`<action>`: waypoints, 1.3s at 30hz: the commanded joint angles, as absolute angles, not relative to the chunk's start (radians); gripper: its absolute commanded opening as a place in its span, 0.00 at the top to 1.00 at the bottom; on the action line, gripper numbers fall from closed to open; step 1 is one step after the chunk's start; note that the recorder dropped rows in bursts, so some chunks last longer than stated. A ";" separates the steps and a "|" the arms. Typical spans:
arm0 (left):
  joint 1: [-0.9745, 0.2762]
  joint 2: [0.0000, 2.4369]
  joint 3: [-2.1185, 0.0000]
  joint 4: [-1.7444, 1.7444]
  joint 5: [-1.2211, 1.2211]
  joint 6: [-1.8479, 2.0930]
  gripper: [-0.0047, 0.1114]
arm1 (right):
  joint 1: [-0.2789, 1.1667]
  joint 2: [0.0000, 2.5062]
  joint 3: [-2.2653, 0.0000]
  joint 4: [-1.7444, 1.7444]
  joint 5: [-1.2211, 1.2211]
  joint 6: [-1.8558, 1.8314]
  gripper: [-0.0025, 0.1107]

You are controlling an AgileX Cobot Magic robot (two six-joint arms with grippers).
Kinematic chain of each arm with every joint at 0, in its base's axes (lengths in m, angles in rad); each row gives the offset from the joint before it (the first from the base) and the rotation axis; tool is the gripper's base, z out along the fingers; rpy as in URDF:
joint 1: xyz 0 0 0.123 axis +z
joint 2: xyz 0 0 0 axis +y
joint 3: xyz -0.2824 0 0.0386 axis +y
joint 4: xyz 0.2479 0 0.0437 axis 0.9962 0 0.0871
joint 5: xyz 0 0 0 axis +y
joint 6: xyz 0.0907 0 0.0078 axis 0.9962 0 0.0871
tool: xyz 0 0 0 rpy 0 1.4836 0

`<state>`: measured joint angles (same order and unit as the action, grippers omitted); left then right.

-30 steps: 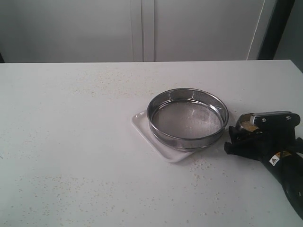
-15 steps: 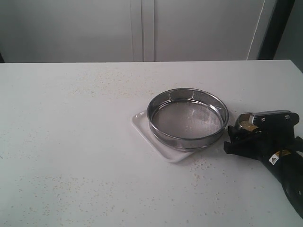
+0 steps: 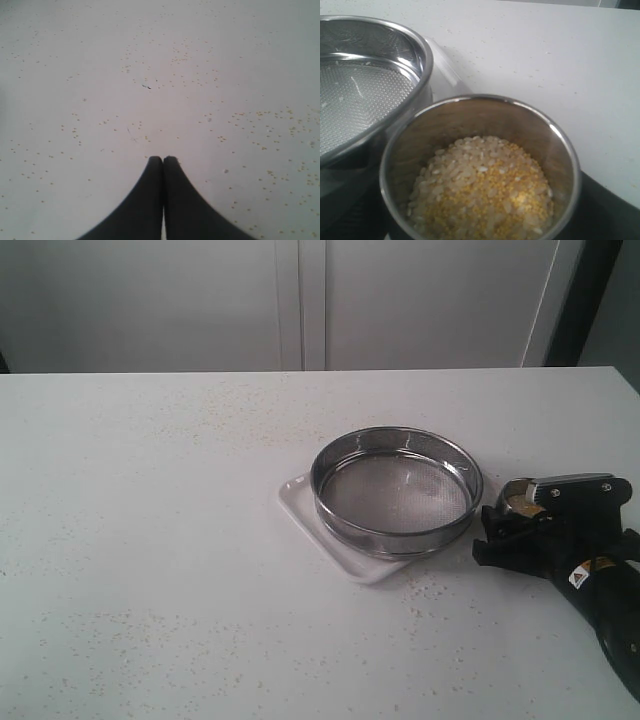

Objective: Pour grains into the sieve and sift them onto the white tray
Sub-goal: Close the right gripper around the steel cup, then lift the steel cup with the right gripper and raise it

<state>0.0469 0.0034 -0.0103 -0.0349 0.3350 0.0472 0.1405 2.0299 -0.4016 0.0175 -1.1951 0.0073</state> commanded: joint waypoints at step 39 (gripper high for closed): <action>0.049 0.000 0.000 -0.036 0.349 0.050 0.96 | 0.144 1.846 -0.395 0.017 -1.023 0.110 0.98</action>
<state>0.0469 0.0034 -0.0103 -0.0349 0.3350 0.0472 0.1405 1.8949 -0.3999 0.0132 -1.0279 0.1050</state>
